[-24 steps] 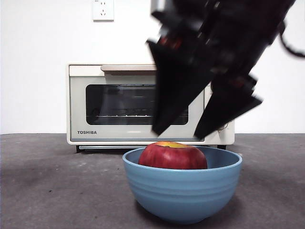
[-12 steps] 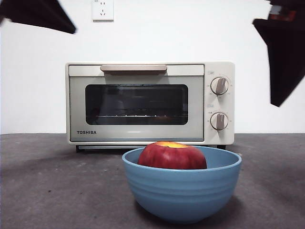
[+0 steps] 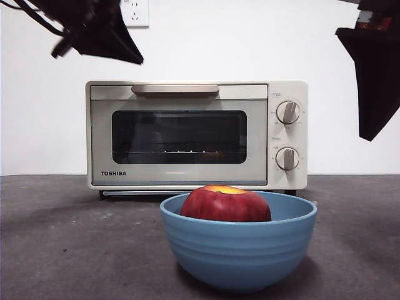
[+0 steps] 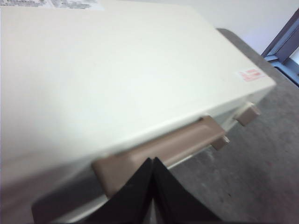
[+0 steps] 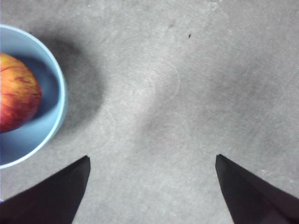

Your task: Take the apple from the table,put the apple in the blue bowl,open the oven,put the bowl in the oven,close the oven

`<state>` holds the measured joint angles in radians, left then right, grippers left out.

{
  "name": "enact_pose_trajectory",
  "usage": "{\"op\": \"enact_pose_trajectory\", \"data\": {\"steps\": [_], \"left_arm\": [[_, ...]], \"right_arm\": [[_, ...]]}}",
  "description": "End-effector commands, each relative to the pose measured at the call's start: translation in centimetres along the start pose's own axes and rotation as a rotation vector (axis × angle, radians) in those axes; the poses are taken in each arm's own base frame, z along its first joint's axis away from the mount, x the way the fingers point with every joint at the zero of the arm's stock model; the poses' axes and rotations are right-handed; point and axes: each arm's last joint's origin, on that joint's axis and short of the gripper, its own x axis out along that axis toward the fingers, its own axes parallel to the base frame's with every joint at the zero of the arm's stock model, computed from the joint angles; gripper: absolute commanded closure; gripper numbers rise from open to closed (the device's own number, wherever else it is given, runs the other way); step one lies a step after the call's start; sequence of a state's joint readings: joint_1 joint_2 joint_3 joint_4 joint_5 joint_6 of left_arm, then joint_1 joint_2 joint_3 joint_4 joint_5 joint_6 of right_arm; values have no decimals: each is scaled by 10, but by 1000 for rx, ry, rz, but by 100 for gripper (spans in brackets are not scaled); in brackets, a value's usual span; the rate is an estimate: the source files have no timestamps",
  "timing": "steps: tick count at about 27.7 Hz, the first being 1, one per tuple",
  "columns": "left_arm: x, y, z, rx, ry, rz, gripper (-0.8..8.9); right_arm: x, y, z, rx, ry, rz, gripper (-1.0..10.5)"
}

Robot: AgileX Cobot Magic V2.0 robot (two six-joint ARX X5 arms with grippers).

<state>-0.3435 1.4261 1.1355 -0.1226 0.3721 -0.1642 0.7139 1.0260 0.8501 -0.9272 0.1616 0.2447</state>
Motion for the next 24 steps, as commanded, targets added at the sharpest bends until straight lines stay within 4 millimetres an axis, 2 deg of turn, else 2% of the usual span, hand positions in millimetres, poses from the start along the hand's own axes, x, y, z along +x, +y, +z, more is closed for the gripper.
{"op": "enact_pose_trajectory", "data": {"steps": [1,14,24], "left_arm": [[13,2,6,25,-2,-6,806],[42,5,-4,52,40,17,806],[49,-5,-15,47,122,-5,806]], "right_arm": [[-3,2,4,17,-17,4,520],[-3,2,4,26,-24,6,520],[-3,2,4,26,-22,14,520]]}}
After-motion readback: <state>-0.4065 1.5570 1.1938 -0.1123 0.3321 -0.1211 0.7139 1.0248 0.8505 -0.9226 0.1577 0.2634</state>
